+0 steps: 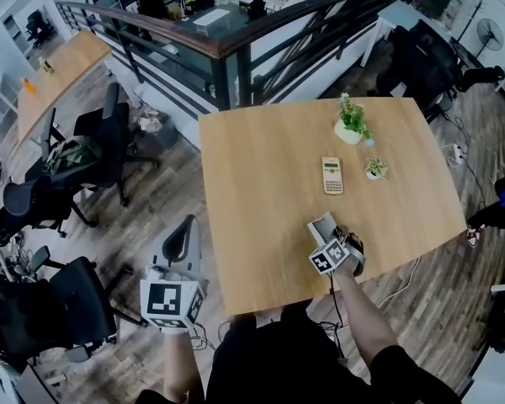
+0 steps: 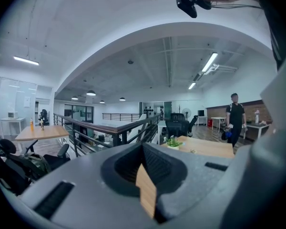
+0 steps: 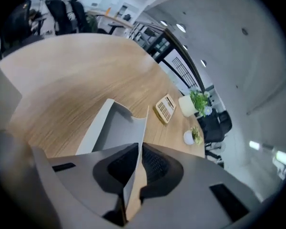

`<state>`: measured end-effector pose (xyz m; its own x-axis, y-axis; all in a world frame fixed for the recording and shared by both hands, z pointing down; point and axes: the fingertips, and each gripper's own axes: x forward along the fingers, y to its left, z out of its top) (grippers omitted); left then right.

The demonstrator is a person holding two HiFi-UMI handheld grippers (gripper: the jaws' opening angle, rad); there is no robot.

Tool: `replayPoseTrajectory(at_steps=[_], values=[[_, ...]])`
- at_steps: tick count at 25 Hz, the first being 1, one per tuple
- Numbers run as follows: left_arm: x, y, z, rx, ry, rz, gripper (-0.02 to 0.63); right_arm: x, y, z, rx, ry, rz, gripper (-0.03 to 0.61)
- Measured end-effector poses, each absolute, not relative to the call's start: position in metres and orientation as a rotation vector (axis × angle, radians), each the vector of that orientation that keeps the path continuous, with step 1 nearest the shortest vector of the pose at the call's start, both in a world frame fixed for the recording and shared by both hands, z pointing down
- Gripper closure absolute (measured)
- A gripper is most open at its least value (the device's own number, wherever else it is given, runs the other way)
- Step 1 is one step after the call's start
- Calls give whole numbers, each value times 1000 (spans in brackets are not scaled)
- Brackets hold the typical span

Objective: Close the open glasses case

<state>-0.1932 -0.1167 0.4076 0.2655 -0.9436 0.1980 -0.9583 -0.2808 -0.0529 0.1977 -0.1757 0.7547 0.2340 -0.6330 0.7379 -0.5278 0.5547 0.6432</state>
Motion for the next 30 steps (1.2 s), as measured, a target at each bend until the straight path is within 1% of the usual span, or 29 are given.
replayPoseTrajectory(at_steps=[4,6,11,12,13,19,23,24,26,30], values=[[-195,-115,402,2441,-1851,296,615,186,-169,754,903,-1243,-413,534],[-196,-114,397,2446,-1856,277,614,181,-164,755,860,-1194,-510,531],[-198,-115,392,2443,-1851,235,615,168,-151,758,816,-1206,-559,509],[-197,-114,392,2447,-1847,238,615,166,-148,758,804,-1215,-559,477],[-196,-114,392,2452,-1841,240,615,163,-144,759,793,-1223,-559,463],[-189,-114,392,2472,-1819,228,615,154,-133,757,764,-1257,-562,456],[-190,-115,392,2475,-1814,212,615,144,-134,741,809,-1314,-553,457],[-189,-115,392,2477,-1811,209,615,142,-135,740,813,-1332,-539,470],[-188,-115,392,2480,-1805,200,615,143,-136,741,815,-1355,-494,533],[-187,-113,390,2489,-1798,200,615,147,-135,741,843,-1397,-427,540]])
